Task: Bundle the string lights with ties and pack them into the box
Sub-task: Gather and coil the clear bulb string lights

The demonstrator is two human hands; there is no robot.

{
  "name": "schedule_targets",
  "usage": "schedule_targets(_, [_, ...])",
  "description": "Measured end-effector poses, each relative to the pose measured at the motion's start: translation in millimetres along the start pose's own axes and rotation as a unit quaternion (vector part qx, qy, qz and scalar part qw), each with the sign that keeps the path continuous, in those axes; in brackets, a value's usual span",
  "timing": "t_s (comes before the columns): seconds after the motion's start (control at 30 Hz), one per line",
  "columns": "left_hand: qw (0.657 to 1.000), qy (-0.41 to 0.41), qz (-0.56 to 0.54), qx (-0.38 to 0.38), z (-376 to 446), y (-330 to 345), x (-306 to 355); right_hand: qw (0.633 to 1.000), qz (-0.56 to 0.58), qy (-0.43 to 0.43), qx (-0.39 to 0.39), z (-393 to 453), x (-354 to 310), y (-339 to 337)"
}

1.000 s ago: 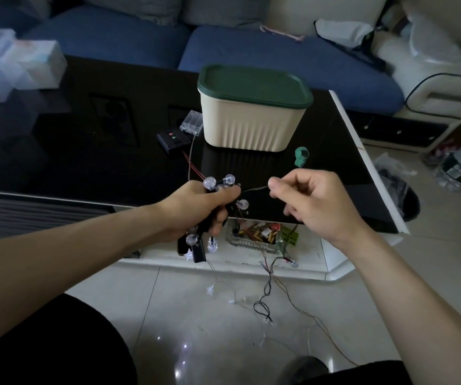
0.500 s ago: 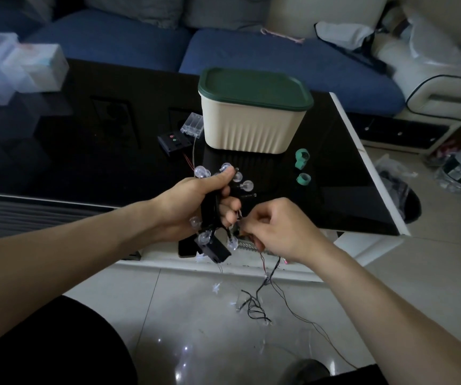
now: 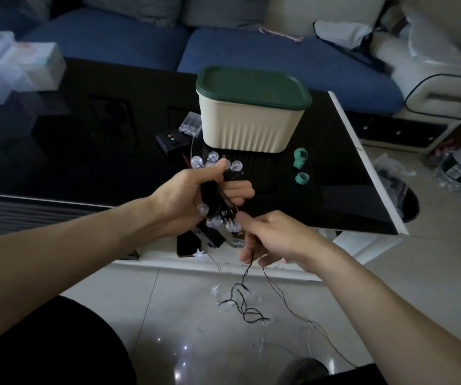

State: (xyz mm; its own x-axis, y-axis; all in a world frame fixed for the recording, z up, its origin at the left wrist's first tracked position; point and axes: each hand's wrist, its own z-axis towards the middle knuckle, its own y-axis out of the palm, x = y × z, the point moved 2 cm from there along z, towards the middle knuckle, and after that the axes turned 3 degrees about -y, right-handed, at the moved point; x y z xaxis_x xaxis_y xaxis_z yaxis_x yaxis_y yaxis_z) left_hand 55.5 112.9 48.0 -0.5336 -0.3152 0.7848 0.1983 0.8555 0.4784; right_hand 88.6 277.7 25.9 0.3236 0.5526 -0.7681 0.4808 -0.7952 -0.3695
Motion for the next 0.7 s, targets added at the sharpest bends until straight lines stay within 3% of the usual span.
schedule_targets(0.1, [1.000,-0.002,0.010,0.003,0.8,-2.0,1.8,1.000,0.018,0.011,-0.001,-3.9,-0.8,-4.3])
schedule_targets(0.3, [0.996,0.040,-0.008,0.083,3.1,-8.5,2.6,0.988,0.114,0.006,0.108,-5.1,-3.5,-6.1])
schedule_targets(0.47, [0.996,0.046,-0.009,0.076,5.1,-8.1,3.0,0.987,-0.017,-0.039,0.155,-2.4,-4.9,-5.5])
schedule_targets(0.7, [0.994,0.074,0.065,0.052,6.4,-10.1,-0.5,0.971,-0.187,-0.128,0.074,-7.4,-5.1,7.7])
